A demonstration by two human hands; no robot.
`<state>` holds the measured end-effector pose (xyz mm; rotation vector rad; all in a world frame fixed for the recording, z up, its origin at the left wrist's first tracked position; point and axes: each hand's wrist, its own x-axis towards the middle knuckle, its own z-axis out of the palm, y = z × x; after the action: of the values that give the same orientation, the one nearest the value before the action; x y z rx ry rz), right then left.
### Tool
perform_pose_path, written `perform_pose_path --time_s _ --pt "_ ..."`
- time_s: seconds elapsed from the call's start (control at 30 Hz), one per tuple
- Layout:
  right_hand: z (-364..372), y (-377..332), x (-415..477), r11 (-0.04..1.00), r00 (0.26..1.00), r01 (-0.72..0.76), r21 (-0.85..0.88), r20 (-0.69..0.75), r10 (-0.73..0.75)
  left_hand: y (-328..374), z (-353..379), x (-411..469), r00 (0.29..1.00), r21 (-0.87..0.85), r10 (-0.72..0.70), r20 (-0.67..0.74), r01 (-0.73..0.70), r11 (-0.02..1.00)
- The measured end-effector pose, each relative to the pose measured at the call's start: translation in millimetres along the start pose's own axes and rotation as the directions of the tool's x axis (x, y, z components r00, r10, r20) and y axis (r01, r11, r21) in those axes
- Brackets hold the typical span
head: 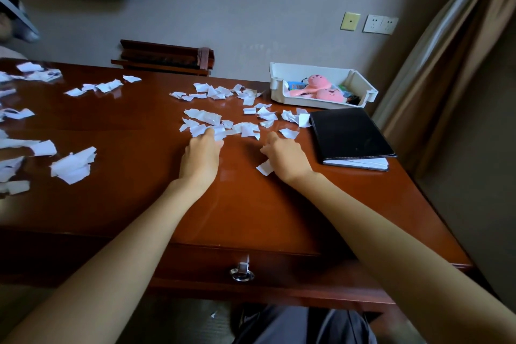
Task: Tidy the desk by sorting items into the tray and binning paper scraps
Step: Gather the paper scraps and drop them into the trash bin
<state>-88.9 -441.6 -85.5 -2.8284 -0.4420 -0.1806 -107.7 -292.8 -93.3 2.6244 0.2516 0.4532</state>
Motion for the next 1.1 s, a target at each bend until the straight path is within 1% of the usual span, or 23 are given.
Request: perform_pose_path --time_s 0.07,0.17,0.23,0.3,0.4,0.47,0.53,0.6,0.67,0.77,0.83,0.97,1.1 --pt "-4 10 3 0.979 0.991 -0.115 0.166 -0.046 0.124 9 -4 0 1.0 -0.157 0.0 0.005 0.0 0.988" --pt "-12 25 1 0.902 0.956 -0.234 0.363 -0.083 0.281 26 -5 3 1.0 -0.343 0.008 0.008 -0.005 0.939" --pt "-25 35 -6 0.826 0.928 -0.26 0.5 -0.106 0.356 43 -5 3 1.0 -0.408 0.018 0.002 -0.016 0.913" --pt "-38 49 -17 0.795 0.895 -0.247 0.553 -0.184 0.406 65 -5 -2 0.999 -0.471 0.044 0.003 -0.037 0.881" --pt "-55 76 -43 0.793 0.832 -0.235 0.562 -0.306 0.463 106 1 -22 0.993 -0.586 0.11 0.031 -0.071 0.807" --pt "-66 93 -69 0.812 0.782 -0.222 0.539 -0.398 0.479 135 8 -39 0.988 -0.597 0.146 0.054 -0.086 0.797" --pt "-69 113 -99 0.822 0.728 -0.199 0.533 -0.481 0.488 163 20 -61 0.975 -0.601 0.216 0.055 -0.141 0.787" --pt "-70 138 -130 0.815 0.678 -0.197 0.545 -0.525 0.514 190 35 -84 0.956 -0.615 0.285 0.068 -0.185 0.766" --pt "-69 163 -163 0.803 0.629 -0.234 0.549 -0.544 0.555 217 54 -110 0.928 -0.629 0.352 0.118 -0.205 0.75" --pt "-64 202 -217 0.779 0.567 -0.333 0.531 -0.547 0.615 258 84 -155 0.865 -0.687 0.453 0.216 -0.196 0.7" --pt "-55 228 -250 0.747 0.541 -0.408 0.525 -0.521 0.661 282 106 -185 0.817 -0.704 0.502 0.283 -0.178 0.687" --pt "-27 274 -309 0.672 0.506 -0.539 0.507 -0.443 0.74 319 157 -240 0.737 -0.697 0.539 0.408 -0.129 0.705" --pt "12 320 -356 0.549 0.435 -0.675 0.493 -0.335 0.835 342 215 -281 0.645 -0.647 0.539 0.542 -0.089 0.757"
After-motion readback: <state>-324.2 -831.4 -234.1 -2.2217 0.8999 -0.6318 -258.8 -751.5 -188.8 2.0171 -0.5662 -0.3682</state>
